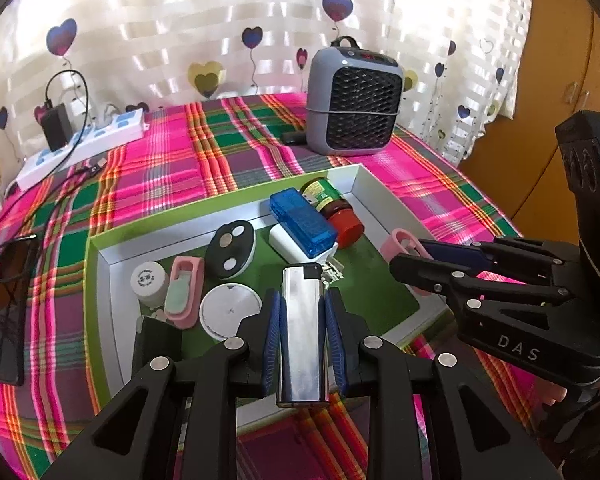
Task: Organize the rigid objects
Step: 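Carry the silver item and pink clip over the green box lid, then lower the silver item and pink clip into the lid and open both tools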
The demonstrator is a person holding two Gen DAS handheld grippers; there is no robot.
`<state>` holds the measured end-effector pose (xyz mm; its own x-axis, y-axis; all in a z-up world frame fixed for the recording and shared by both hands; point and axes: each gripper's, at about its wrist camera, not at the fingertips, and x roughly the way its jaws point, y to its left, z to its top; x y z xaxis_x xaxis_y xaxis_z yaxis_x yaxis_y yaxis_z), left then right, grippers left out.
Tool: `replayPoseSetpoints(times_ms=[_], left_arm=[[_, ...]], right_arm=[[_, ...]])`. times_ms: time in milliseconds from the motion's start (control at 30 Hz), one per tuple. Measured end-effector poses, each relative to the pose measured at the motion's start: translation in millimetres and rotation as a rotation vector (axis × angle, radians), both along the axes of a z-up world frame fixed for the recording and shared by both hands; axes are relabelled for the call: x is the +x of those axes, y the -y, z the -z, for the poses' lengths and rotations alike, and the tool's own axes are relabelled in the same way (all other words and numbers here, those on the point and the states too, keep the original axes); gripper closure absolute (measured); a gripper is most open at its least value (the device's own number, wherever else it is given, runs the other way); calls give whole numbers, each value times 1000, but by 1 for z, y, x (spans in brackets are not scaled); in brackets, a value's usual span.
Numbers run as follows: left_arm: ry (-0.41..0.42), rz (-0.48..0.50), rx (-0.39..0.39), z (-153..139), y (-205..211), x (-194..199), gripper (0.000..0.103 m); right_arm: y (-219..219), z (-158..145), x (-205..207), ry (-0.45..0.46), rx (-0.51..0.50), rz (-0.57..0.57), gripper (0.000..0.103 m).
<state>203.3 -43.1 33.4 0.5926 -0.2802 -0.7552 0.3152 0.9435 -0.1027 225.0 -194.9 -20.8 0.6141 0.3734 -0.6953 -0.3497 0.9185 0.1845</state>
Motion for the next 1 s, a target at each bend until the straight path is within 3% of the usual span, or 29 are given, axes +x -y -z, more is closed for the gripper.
replayPoseSetpoints(times_ms=[1000], left_arm=[[-51,-10,-7,7,2,17,81]], right_arm=[[-23,13,21,-45,-93,-23,79]])
